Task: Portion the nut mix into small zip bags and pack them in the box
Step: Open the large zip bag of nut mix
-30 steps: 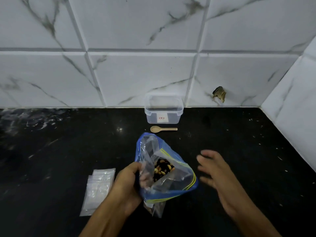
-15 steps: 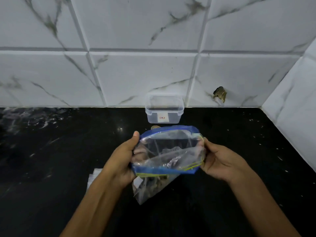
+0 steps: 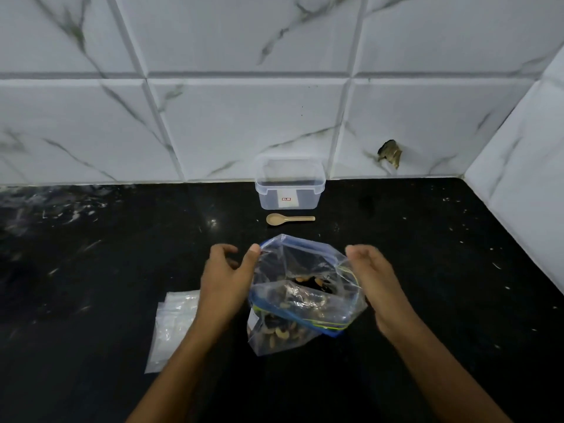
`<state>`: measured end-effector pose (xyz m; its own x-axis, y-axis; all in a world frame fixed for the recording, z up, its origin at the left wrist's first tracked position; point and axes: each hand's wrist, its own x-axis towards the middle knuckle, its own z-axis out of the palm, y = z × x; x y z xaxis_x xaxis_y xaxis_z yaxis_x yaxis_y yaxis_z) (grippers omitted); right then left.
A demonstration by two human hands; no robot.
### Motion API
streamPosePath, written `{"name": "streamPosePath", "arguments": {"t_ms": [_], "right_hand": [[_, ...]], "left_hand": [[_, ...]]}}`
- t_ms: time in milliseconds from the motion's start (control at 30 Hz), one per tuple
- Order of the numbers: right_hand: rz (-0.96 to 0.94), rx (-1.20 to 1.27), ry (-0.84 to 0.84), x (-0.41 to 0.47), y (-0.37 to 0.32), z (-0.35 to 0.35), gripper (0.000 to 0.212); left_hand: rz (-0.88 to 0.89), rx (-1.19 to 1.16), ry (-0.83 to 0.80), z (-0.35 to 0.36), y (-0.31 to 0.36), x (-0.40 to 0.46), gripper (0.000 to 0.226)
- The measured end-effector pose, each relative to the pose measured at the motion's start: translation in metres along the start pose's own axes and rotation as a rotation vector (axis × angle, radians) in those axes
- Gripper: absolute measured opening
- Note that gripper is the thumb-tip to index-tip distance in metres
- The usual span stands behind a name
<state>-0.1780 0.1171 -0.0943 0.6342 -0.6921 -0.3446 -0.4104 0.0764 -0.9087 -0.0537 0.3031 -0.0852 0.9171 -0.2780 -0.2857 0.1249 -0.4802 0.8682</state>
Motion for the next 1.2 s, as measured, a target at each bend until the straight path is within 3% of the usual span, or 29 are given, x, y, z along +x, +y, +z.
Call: {"name": "streamPosePath", "arguments": {"t_ms": [67,167,267,367,533,700,833,900,967,1033,1133,1200], "right_hand": [[-0.319,-0.373,0.024,0.002,-0.016,-0.001,0.037],[-0.611,-0.613,-0.168,0.012,-0.039,0.008,0.053],[-0.678,-0.704,-0.352,0.025,-0.045,0.029,0.035],[-0.645,-0.735,-0.268,0.037,-0.041,0.043,0.01],[-0.408,-0.359,-0.174,0.037,-0.052,0.035,0.027],[-0.07,0.156,-0.09,0.03,-0.062,0.02,0.027],[0.382,0.5,-0.072,0.04,-0.045,-0.008,0.013],[0.545,0.499,-0.096,0.043,-0.024,-0.01,0.024],[0.579,0.47,-0.118,0.041,-0.011,-0.008,0.02],[0.478,0.467,-0.122,0.038,-0.007,-0.007,0.016],[0.135,0.177,-0.017,0.04,-0.005,-0.007,0.025],[-0.157,-0.203,0.035,0.045,-0.008,-0.008,0.026]], "left_hand": [[0.141,0.319,0.164,-0.006,0.004,-0.019,0.05],[0.148,0.618,0.081,-0.014,0.016,-0.046,0.056],[0.098,0.592,-0.052,-0.011,0.011,-0.047,0.057],[0.063,0.404,-0.115,-0.004,0.0,-0.033,0.045],[-0.063,-0.029,-0.184,0.009,0.001,-0.002,0.022],[-0.166,-0.477,-0.208,0.027,0.029,0.022,0.023],[-0.51,-1.032,-0.501,0.017,0.032,0.046,0.02],[-0.572,-1.08,-0.562,0.021,0.023,0.051,0.015],[-0.535,-0.96,-0.521,0.028,0.018,0.056,0.012],[-0.336,-0.583,-0.3,0.03,0.013,0.058,0.024],[0.038,-0.003,0.089,0.023,0.007,0.038,0.047],[0.129,0.264,0.086,0.02,0.012,0.012,0.06]]}}
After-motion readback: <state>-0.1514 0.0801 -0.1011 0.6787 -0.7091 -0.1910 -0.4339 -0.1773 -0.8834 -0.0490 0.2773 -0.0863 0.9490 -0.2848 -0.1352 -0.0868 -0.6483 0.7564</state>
